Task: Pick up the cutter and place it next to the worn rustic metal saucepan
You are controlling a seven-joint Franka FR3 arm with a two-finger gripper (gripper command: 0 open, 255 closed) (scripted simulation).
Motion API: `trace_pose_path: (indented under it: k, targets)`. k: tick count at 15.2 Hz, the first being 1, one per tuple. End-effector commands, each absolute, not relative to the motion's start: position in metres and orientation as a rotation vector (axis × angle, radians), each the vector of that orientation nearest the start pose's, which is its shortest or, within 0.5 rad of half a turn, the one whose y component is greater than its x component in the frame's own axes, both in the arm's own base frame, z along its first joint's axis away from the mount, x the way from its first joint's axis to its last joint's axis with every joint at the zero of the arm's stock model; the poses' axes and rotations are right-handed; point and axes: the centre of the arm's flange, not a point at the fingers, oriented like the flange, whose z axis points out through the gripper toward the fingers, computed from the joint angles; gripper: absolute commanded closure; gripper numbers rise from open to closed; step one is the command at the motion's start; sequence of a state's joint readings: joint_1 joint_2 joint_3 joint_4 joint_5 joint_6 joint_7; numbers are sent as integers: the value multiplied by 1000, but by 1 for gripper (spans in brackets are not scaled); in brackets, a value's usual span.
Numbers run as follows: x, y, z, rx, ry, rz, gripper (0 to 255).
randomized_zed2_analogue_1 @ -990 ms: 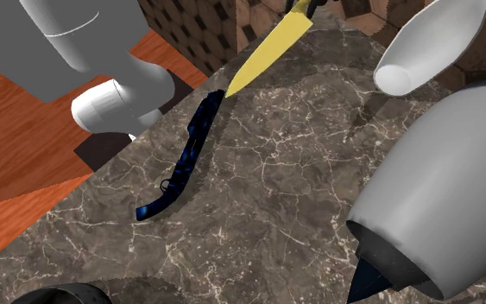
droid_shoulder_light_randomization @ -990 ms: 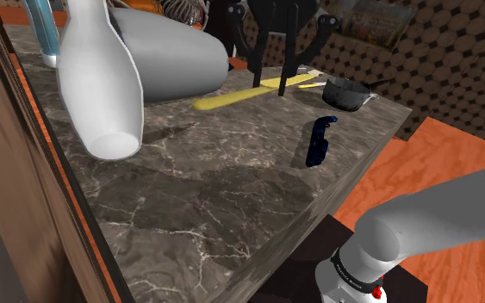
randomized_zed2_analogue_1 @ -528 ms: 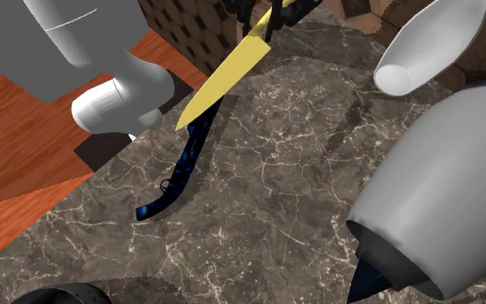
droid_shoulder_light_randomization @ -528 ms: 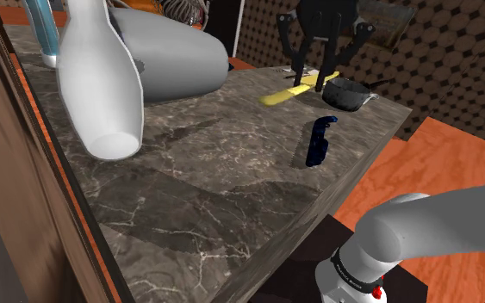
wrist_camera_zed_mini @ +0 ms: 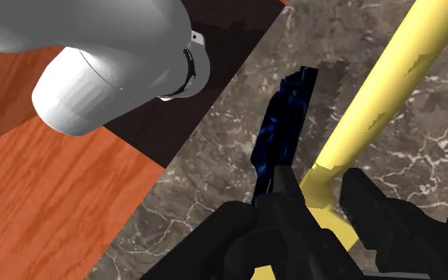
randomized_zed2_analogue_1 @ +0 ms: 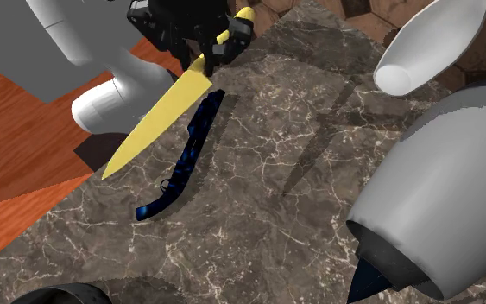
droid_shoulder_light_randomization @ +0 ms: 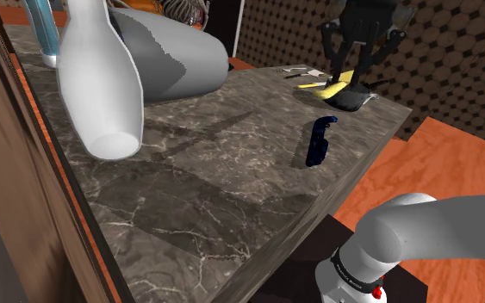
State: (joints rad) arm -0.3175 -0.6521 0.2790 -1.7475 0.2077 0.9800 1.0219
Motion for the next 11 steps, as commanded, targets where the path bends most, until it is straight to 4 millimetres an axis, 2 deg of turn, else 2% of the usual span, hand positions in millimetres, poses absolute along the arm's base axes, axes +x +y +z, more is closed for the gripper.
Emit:
trace_pose_path:
  k: [1, 11]
  targets:
    - [263, 50, 754, -2780, 1558, 212, 255]
    - [234, -79, 754, -2780, 1558, 212, 255]
